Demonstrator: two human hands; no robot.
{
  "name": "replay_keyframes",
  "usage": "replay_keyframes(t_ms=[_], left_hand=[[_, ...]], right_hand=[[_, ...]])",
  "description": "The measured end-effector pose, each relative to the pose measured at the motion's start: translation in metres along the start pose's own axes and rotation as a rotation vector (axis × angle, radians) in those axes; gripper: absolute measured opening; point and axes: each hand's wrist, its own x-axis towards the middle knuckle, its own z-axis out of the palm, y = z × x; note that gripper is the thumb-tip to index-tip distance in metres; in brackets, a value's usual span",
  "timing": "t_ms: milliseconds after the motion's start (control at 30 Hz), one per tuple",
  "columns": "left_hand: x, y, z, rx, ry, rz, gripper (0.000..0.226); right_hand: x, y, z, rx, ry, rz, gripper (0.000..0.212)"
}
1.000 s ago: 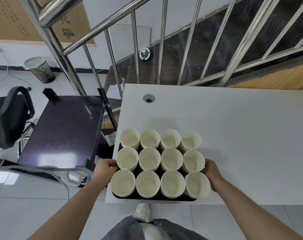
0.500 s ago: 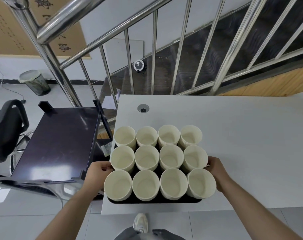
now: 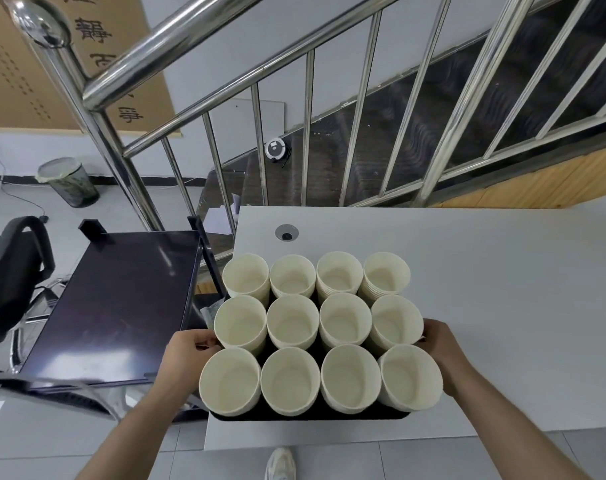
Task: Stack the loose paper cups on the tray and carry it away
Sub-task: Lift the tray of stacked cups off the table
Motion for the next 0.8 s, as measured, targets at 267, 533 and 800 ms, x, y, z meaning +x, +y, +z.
replay_keyframes(t_ms=[267,533,800], left_hand=[[-0.027,0.000,-0.011,-0.010,0.026,0.015,0.033],[-0.084,-0.021,-0.022,-0.075,0.077,-0.106,0.029],[-0.120,-0.044,-0.043,-0.092,0.138,-0.109,0.027]], right_hand=[[-0.019,-0.004,0.004,-0.027,-0.029,-0.014,0.010],[-0.049,-0.008,0.017,-0.044,-0.089,-0.018,0.020],[-0.077,-0.003,0.039,-0.082,-0.108,-0.039,0.017]])
